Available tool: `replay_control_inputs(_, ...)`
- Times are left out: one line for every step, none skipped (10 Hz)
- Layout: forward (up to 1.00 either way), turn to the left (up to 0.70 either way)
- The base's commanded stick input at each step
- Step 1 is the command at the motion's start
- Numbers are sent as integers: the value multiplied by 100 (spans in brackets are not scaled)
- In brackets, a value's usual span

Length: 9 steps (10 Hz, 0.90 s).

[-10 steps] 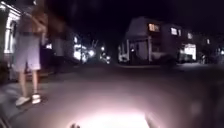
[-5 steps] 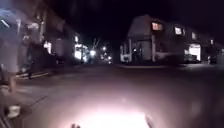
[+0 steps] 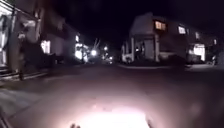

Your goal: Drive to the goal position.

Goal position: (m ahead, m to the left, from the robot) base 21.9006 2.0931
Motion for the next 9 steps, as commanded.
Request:
replay_control_inputs(100, 0)
replay_control_inputs(100, 0)
replay_control_inputs(100, 0)
replay_control_inputs(100, 0)
replay_control_inputs(100, 0)
replay_control_inputs(100, 0)
replay_control_inputs(100, 0)
replay_control_inputs(100, 0)
replay_control_inputs(100, 0)
